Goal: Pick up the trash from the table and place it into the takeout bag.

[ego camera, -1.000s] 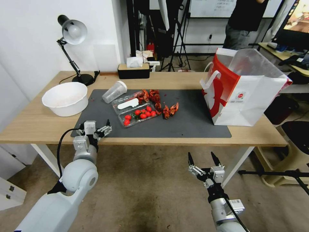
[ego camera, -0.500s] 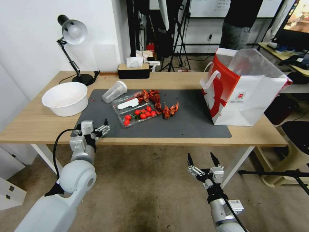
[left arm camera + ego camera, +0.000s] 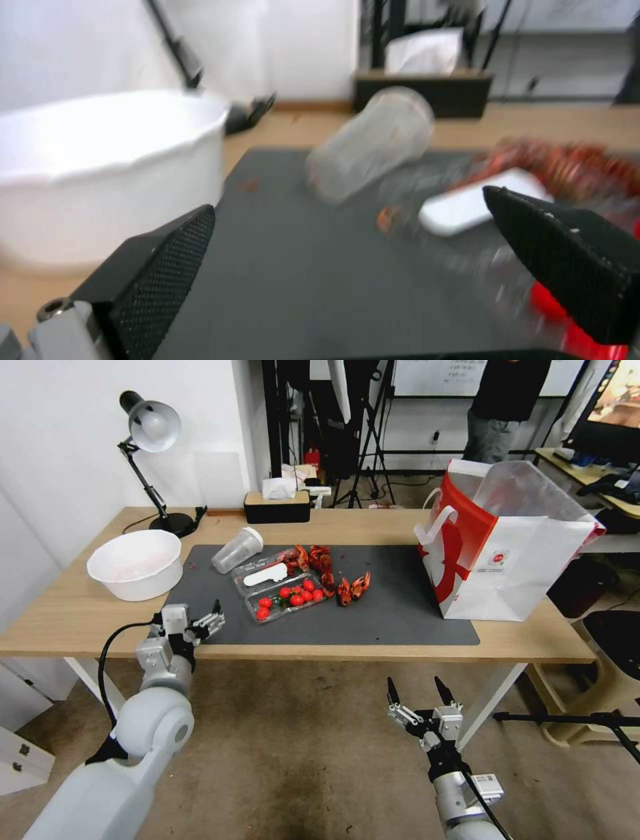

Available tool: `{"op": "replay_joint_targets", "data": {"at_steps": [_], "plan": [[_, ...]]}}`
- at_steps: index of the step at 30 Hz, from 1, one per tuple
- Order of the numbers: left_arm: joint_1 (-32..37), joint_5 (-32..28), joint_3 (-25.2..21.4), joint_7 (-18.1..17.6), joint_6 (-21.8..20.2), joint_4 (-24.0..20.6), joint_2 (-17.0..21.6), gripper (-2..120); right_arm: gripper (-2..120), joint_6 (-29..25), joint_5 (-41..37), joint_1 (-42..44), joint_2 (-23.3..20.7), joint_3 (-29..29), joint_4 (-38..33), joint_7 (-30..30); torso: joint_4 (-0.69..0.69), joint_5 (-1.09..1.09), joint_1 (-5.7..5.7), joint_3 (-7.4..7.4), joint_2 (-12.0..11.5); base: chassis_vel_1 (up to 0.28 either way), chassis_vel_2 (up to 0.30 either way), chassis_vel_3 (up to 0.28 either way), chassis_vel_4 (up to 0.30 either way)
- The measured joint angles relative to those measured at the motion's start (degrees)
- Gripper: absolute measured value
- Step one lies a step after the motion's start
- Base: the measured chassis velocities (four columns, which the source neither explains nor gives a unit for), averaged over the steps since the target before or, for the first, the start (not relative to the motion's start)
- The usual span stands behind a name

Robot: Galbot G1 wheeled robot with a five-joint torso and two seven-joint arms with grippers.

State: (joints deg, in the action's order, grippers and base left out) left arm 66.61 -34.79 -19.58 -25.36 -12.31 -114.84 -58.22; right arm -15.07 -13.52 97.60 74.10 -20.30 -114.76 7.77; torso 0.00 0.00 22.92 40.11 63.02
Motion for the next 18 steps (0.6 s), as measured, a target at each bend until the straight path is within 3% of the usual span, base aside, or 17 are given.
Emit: {"op": "replay_joint_targets", "data": {"at_steps": [6,9,10,12,16,18], "plan": [[-8.0,-2.8,3.1,5.7,2.4,4.5,1.3,100,100,0.0,0.1,0.2,0.3,-0.2,-0.2,0.0,0.0,0.0,0.0,0.0,0.0,0.0,0.0,0.0,0.0],[-15.0,-4.7,5.6,10.5,3.7,9.1,2.4,100,100,-0.1,0.1,0.5,0.4,-0.7,-0.4,0.0,-0.01,0.0,0.0,0.0,0.0,0.0,0.0,0.0,0.0],[-15.0,-4.7,5.6,10.5,3.7,9.1,2.4,100,100,-0.1,0.1,0.5,0.4,-0.7,-0.4,0.0,-0.01,0.0,0.0,0.0,0.0,0.0,0.0,0.0,0.0],[-20.1,-4.9,7.7,14.4,4.4,13.7,3.2,100,100,-0.1,0.1,0.6,0.4,-1.0,-0.5,0.0,0.0,-0.01,0.0,0.0,0.0,0.0,0.0,0.0,0.0],[-26.3,-4.8,11.0,17.5,1.7,19.5,3.5,100,100,-0.1,0.1,0.7,0.7,-1.1,-0.5,0.0,0.0,0.0,0.0,0.0,0.0,0.0,0.0,0.0,0.0],[-26.9,-4.7,11.4,17.8,1.3,20.1,3.5,100,100,-0.1,0.1,0.7,0.7,-1.1,-0.5,0.0,0.0,-0.01,0.0,0.01,0.0,0.0,0.0,0.0,0.0]]}}
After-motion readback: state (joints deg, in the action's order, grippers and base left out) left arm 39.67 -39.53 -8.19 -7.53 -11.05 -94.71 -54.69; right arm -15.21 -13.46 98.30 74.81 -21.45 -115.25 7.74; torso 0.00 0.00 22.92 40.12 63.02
